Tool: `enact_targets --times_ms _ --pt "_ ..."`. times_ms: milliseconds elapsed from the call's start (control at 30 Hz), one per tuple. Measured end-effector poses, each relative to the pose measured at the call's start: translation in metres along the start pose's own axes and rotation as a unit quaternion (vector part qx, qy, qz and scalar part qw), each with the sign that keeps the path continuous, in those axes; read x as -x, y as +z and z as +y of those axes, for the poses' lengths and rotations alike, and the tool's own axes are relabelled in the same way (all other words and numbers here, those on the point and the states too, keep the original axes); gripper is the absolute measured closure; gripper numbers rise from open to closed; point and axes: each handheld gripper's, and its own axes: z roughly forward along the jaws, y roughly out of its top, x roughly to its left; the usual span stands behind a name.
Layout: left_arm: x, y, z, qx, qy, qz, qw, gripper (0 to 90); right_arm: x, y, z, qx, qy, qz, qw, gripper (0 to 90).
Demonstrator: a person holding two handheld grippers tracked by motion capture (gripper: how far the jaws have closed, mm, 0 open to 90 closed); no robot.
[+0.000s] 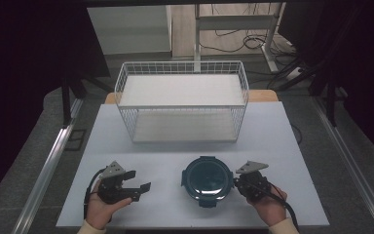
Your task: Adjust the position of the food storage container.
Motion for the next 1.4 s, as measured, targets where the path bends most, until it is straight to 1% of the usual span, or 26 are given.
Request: enact_targets --times_ms 67,100,167,333,433,467,500,533,600,633,767,833,867,933,1033,1100,1233,1267,1300,1333,1400 --pt "0.0 0.0 0.0 0.001 0.0 0.0 1.0 21.5 -0.001 0.0 0.001 0.003 0.0 0.001 1.0 90.0" --pt "0.0 0.0 0.0 0.001 0.0 0.0 1.0 21.5 -0.004 0.001 0.005 0.01 -0.001 0.007 0.9999 90.0" --pt "0.0 0.0 0.0 0.0 0.0 0.0 1.0 21.5 -0.006 0.002 0.008 0.015 -0.002 0.011 0.9998 90.0" --pt "0.0 0.0 0.0 0.0 -0.001 0.0 1.0 21.5 -0.013 0.006 0.012 0.014 -0.012 0.017 0.9997 90.0" --pt "0.0 0.0 0.0 0.0 -0.001 0.001 1.0 21.5 -0.02 0.01 0.014 0.011 -0.021 0.021 0.9995 90.0" --pt "0.0 0.0 0.0 0.0 -0.001 0.001 1.0 21.5 -0.02 0.01 0.014 0.011 -0.021 0.021 0.9995 90.0" --pt "0.001 0.001 0.0 0.0 0.001 0.001 1.0 21.6 -0.026 0.014 0.017 0.012 -0.024 0.029 0.9992 90.0" --pt "0.001 0.001 0.0 0.0 0.001 0.001 1.0 21.5 -0.026 0.014 0.017 0.012 -0.024 0.029 0.9992 90.0" --pt "0.001 0.001 0.0 -0.001 0.001 0.001 1.0 21.5 -0.032 0.017 0.02 0.014 -0.031 0.033 0.9989 90.0" --pt "0.0 0.001 0.0 -0.001 0.0 0.001 1.0 21.5 -0.037 0.019 0.025 0.019 -0.034 0.038 0.9985 90.0" --pt "0.0 0.0 0.0 -0.001 0.0 0.001 1.0 21.5 -0.045 0.025 0.03 0.02 -0.046 0.053 0.9973 90.0" --pt "-0.001 0.0 0.0 0.0 0.0 0.001 1.0 21.5 -0.049 0.027 0.031 0.021 -0.057 0.054 0.9967 90.0" --pt "-0.001 0.0 0.0 0.0 0.001 0.001 1.0 21.5 -0.05 0.028 0.031 0.023 -0.057 0.051 0.9968 90.0" --pt "-0.001 -0.001 0.0 0.001 0.001 0.002 1.0 21.4 -0.049 0.028 0.03 0.025 -0.057 0.053 0.9966 90.0" --pt "-0.002 -0.002 0.0 0.004 0.0 0.002 1.0 21.2 -0.047 0.026 0.028 0.036 -0.055 0.057 0.9962 90.0" --pt "-0.003 -0.004 0.0 0.006 -0.001 0.003 1.0 21.1 -0.044 0.02 0.026 0.047 -0.055 0.049 0.9961 90.0" --pt "-0.004 -0.005 0.0 0.008 -0.004 0.003 1.0 21.1 -0.035 0.005 0.017 0.076 -0.035 0.036 0.9959 90.0" --pt "-0.004 -0.005 0.0 0.008 -0.004 0.003 1.0 21.1 -0.035 0.005 0.017 0.076 -0.035 0.036 0.9959 90.0" --pt "-0.003 -0.005 0.0 0.008 -0.003 0.003 1.0 21.1 -0.032 0.001 0.015 0.082 -0.029 0.035 0.9956 90.0" --pt "-0.003 -0.005 0.0 0.008 -0.003 0.003 1.0 21.1 -0.029 -0.003 0.011 0.089 -0.021 0.036 0.9951 90.0" --pt "-0.003 -0.005 0.0 0.01 -0.003 0.003 0.9999 21.0 -0.02 -0.01 0.003 0.101 -0.002 0.046 0.9939 90.0"
